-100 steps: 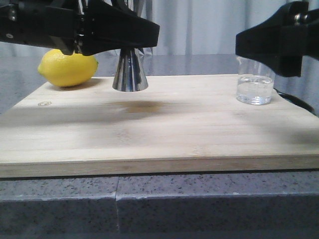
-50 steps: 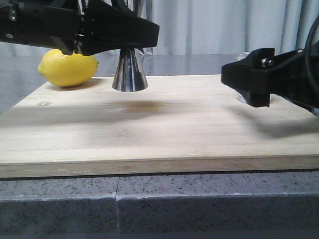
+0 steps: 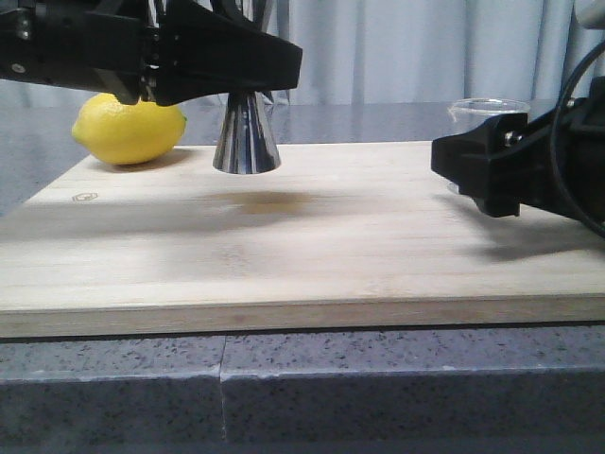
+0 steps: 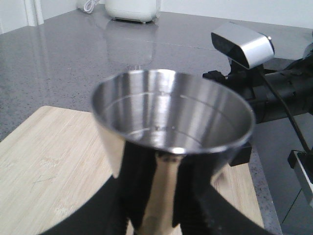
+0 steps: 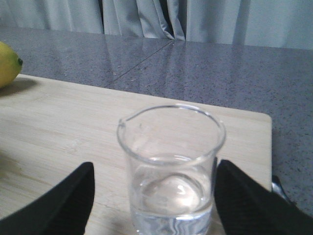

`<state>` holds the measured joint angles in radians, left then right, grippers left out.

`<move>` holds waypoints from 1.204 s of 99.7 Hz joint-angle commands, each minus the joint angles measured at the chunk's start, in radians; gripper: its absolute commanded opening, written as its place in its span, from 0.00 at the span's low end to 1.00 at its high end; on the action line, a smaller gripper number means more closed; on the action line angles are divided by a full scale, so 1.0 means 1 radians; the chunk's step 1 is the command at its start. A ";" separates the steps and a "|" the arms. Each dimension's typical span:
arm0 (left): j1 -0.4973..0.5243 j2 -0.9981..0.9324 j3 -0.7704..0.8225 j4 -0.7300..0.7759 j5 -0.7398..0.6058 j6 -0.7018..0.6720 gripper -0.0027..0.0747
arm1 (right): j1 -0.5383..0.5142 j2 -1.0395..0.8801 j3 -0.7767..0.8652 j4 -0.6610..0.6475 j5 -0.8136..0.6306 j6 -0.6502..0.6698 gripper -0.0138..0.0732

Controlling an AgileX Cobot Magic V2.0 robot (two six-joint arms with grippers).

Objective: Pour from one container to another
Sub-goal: 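Reach the right gripper to the glass beaker and grasp it, then lift the glass beaker with the right gripper above the jigger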

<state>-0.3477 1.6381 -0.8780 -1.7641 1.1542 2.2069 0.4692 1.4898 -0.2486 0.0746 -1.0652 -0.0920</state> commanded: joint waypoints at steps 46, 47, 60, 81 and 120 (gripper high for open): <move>-0.008 -0.044 -0.020 -0.084 0.100 -0.001 0.28 | 0.000 -0.016 -0.035 0.047 -0.089 -0.004 0.64; -0.008 -0.044 -0.020 -0.084 0.100 -0.001 0.28 | 0.000 -0.016 -0.038 0.047 -0.087 -0.004 0.64; -0.008 -0.044 -0.020 -0.084 0.100 -0.001 0.28 | 0.000 0.004 -0.069 0.047 -0.077 -0.004 0.64; -0.008 -0.044 -0.020 -0.084 0.100 -0.001 0.28 | 0.000 0.045 -0.073 0.047 -0.082 -0.004 0.64; -0.008 -0.044 -0.020 -0.084 0.100 -0.001 0.28 | 0.000 0.045 -0.073 0.047 -0.082 -0.004 0.46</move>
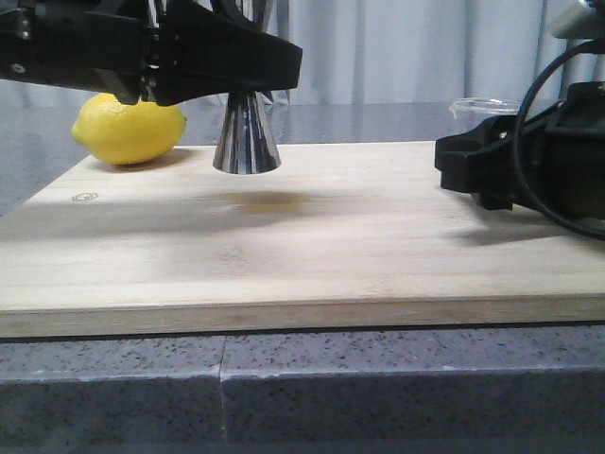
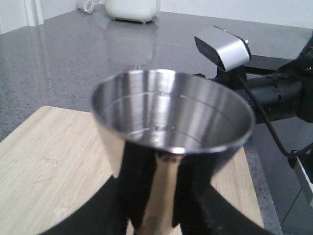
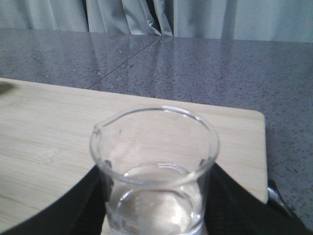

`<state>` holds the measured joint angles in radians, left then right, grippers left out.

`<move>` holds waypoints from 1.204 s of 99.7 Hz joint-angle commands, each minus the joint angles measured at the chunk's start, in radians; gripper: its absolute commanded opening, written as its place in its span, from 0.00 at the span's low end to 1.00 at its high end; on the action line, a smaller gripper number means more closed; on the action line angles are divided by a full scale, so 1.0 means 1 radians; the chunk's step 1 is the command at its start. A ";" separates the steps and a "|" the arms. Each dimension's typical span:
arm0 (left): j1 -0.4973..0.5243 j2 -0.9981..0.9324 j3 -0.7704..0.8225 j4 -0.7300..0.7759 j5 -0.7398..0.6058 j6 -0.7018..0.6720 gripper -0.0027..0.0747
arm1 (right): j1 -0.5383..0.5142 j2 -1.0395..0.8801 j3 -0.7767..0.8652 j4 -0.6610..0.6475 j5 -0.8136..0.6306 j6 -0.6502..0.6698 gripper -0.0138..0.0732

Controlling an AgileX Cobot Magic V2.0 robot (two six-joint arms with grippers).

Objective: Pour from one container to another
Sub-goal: 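Lift the glass beaker with the right gripper above the jigger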

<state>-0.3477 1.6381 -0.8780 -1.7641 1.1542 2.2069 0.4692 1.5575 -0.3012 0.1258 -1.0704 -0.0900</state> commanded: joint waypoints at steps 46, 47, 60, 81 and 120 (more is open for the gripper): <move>-0.008 -0.044 -0.020 -0.084 0.100 -0.001 0.28 | 0.000 -0.225 -0.036 -0.005 0.178 -0.008 0.46; -0.008 -0.044 -0.020 -0.084 0.100 -0.001 0.28 | 0.000 -0.230 -0.041 -0.005 0.189 -0.008 0.46; -0.008 -0.044 -0.020 -0.084 0.100 -0.001 0.28 | 0.000 -0.339 -0.116 -0.046 0.438 -0.014 0.46; -0.008 -0.044 -0.020 -0.084 0.100 -0.001 0.28 | 0.000 -0.452 -0.320 -0.138 0.872 -0.014 0.46; -0.008 -0.044 -0.020 -0.084 0.100 -0.001 0.28 | 0.084 -0.443 -0.728 -0.226 1.485 -0.054 0.46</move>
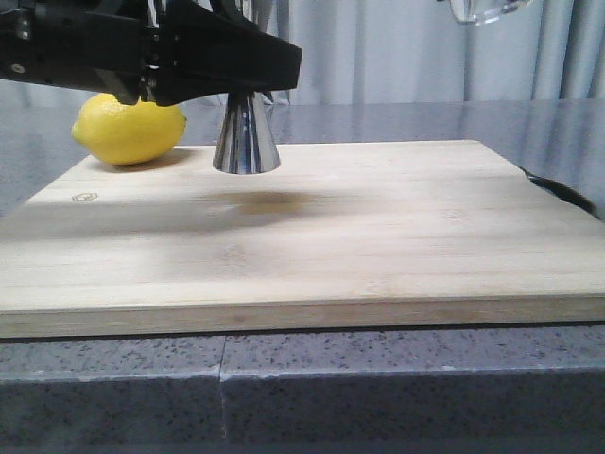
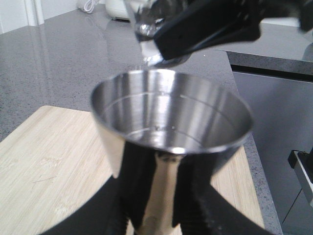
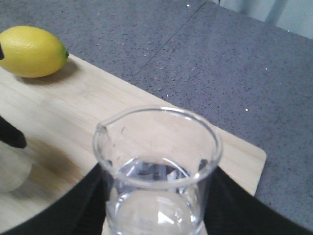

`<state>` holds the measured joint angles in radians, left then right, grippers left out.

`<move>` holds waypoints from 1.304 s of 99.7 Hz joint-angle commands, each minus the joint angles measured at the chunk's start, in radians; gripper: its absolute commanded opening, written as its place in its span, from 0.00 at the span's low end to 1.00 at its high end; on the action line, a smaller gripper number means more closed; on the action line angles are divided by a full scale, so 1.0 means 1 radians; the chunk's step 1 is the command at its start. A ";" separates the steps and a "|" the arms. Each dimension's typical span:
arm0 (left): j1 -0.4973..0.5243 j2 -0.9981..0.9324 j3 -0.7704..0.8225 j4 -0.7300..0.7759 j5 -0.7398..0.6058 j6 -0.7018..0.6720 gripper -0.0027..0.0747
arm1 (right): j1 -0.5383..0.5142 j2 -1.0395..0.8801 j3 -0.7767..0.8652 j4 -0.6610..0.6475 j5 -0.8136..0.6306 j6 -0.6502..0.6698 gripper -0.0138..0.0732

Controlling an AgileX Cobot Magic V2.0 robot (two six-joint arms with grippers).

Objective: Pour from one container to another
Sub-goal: 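Lift the glass beaker with the right gripper above the jigger, then tilt the beaker with the right gripper, pouring liquid into the jigger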

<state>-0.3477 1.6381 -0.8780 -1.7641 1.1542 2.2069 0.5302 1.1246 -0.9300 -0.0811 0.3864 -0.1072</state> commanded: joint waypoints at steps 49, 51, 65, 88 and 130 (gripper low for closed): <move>-0.008 -0.044 -0.020 -0.086 0.098 -0.001 0.28 | 0.179 0.067 -0.294 -0.043 0.158 -0.319 0.46; -0.008 -0.044 -0.020 -0.086 0.098 -0.001 0.28 | 0.181 0.068 -0.296 -0.051 0.160 -0.326 0.46; -0.008 -0.044 -0.020 -0.086 0.098 -0.001 0.28 | 0.220 0.091 -0.306 -0.122 0.158 -0.356 0.46; -0.008 -0.044 -0.020 -0.086 0.098 -0.001 0.28 | 0.289 0.117 -0.306 -0.302 0.154 -0.356 0.46; -0.008 -0.044 -0.020 -0.086 0.098 -0.001 0.28 | 0.327 0.159 -0.306 -0.519 0.103 -0.356 0.46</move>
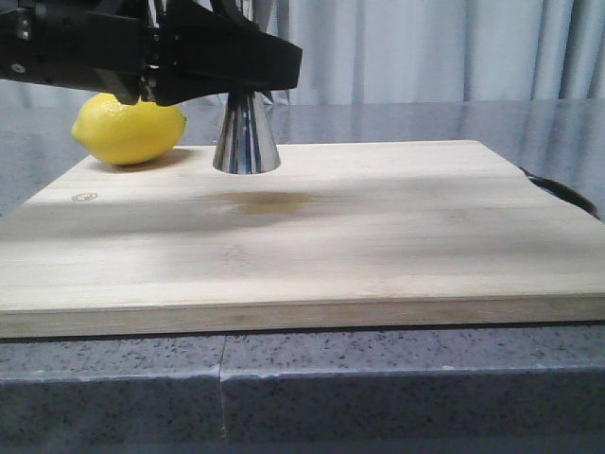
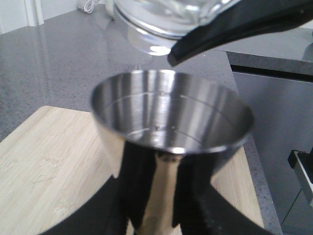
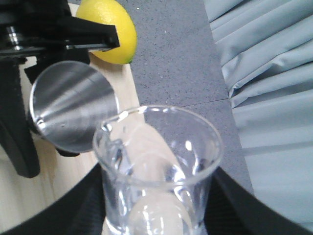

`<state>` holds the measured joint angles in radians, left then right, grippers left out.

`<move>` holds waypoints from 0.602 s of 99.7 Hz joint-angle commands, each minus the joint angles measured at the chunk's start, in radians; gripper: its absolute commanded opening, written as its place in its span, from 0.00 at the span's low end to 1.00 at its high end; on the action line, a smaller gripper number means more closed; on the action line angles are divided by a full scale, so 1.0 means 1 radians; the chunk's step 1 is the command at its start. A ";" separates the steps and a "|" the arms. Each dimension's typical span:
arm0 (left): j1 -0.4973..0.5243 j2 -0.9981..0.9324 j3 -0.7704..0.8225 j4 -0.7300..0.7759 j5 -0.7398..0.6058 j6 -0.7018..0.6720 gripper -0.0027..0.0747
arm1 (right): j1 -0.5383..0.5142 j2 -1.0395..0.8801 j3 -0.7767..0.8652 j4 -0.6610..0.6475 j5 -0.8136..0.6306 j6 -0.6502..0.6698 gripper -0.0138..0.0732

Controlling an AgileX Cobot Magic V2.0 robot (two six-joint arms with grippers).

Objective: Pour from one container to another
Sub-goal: 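Tilt the beaker with the right gripper, pouring liquid into the jigger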

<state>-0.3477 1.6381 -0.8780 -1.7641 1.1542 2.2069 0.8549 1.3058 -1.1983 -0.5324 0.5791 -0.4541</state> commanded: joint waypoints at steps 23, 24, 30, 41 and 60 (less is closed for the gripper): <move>-0.008 -0.044 -0.020 -0.086 0.098 -0.001 0.28 | 0.002 -0.021 -0.038 -0.143 -0.126 -0.009 0.46; -0.008 -0.044 -0.020 -0.086 0.098 -0.001 0.28 | 0.002 -0.021 -0.038 -0.146 -0.126 -0.009 0.46; -0.008 -0.044 -0.020 -0.086 0.098 -0.001 0.28 | 0.002 -0.021 -0.038 -0.161 -0.126 -0.009 0.46; -0.008 -0.044 -0.020 -0.086 0.098 -0.001 0.28 | 0.002 -0.021 -0.038 -0.190 -0.127 -0.009 0.46; -0.008 -0.044 -0.020 -0.086 0.098 -0.001 0.28 | 0.002 -0.021 -0.038 -0.229 -0.132 -0.009 0.46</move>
<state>-0.3477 1.6381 -0.8780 -1.7641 1.1542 2.2069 0.8564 1.3093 -1.1983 -0.7045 0.5151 -0.4557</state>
